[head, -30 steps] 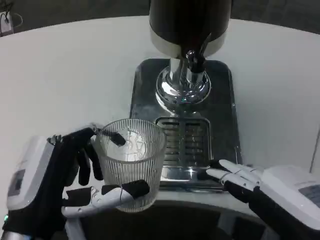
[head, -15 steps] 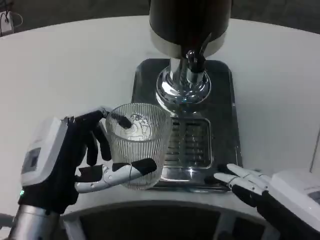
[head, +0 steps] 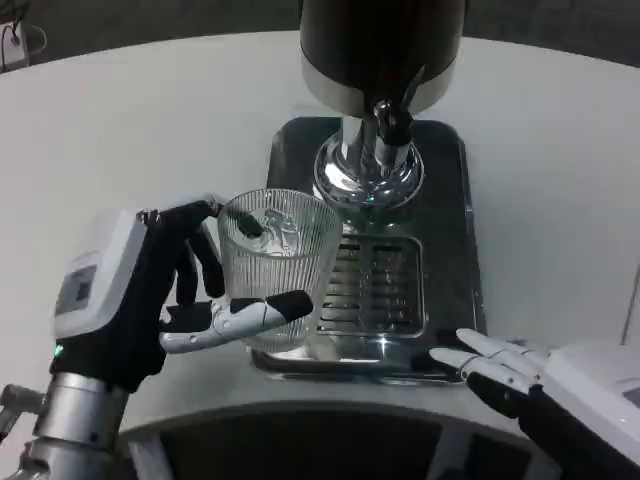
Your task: Grasp the cup under the faucet to collect the drink, then remove the cup.
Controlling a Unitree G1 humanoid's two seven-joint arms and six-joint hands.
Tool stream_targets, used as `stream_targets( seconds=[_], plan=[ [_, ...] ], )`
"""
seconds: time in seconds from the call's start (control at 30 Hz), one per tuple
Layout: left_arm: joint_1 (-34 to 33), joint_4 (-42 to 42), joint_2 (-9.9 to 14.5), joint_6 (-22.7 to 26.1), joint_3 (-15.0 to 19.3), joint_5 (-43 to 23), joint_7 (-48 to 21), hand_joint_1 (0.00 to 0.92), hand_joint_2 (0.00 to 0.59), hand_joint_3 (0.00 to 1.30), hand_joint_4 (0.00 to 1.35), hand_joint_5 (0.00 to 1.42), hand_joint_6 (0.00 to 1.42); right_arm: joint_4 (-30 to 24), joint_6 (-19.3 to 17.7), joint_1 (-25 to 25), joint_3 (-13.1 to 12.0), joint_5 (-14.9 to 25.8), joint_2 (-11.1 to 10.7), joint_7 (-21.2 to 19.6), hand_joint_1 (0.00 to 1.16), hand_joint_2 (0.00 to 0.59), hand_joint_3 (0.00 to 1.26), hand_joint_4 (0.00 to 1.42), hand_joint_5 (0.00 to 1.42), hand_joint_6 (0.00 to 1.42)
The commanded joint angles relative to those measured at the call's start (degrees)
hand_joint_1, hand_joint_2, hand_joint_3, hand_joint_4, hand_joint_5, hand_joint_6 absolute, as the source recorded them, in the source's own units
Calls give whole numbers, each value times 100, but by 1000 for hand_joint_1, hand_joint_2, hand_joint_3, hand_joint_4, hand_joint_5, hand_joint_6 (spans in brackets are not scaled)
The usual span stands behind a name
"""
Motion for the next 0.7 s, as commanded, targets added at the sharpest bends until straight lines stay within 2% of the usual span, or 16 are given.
stream_targets(
  seconds=[0.03,0.7],
  plan=[
    [-274,250,42,42,-110,54,246,475,0,994,1090,1235,1424,-105,-122,102,-155,129,17,-38,486,456,156,44,96,74],
    [-1349,1473,42,345,-777,406,734,475,0,994,1090,1235,1424,-105,-445,479,-775,583,49,-71,485,456,156,53,97,79]
  ],
)
